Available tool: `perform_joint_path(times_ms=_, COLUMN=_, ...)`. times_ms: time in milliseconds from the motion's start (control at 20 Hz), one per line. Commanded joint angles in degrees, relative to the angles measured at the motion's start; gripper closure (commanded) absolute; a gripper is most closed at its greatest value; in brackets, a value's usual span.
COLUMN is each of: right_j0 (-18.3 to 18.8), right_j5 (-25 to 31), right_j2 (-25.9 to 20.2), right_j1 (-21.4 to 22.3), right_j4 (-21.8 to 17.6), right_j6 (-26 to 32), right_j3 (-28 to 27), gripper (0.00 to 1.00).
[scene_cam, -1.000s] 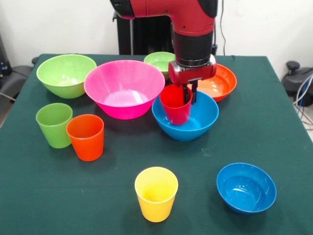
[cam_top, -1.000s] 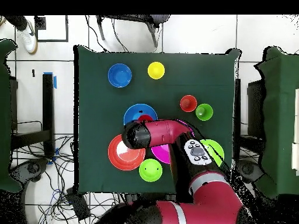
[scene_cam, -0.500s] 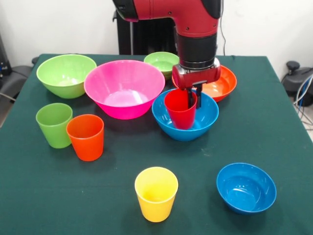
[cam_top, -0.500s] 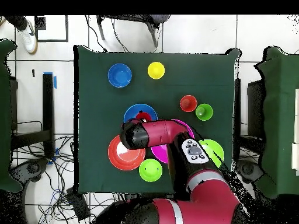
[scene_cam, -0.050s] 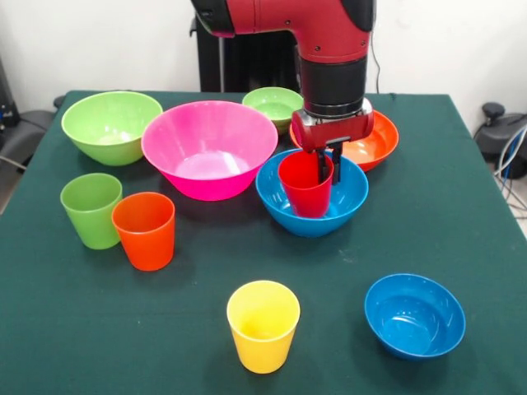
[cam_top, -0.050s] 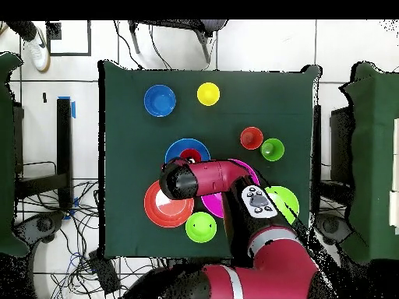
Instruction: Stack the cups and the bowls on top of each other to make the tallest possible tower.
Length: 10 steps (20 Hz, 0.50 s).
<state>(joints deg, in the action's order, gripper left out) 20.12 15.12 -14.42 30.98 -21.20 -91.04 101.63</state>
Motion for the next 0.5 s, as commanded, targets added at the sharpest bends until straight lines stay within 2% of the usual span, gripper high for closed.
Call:
perform_joint_path(times_ms=50, right_j0=-0.1, right_j5=1.3, right_j2=-2.6, right_j1=-2.1, right_j4=-1.9, right_j6=-2.2, right_j3=-2.6, gripper=1.00)
perform_joint_path(times_ms=250, right_j0=-1.4, right_j5=2.8, right_j2=-0.8, right_j1=-2.2, right_j4=-2.5, right_j6=-1.8, right_j3=-3.8, gripper=1.00)
perform_joint_path(times_ms=500, right_j0=-1.1, right_j5=3.2, right_j2=-0.5, right_j1=-1.8, right_j4=-2.8, right_j6=-1.5, right_j3=-3.0, gripper=1.00)
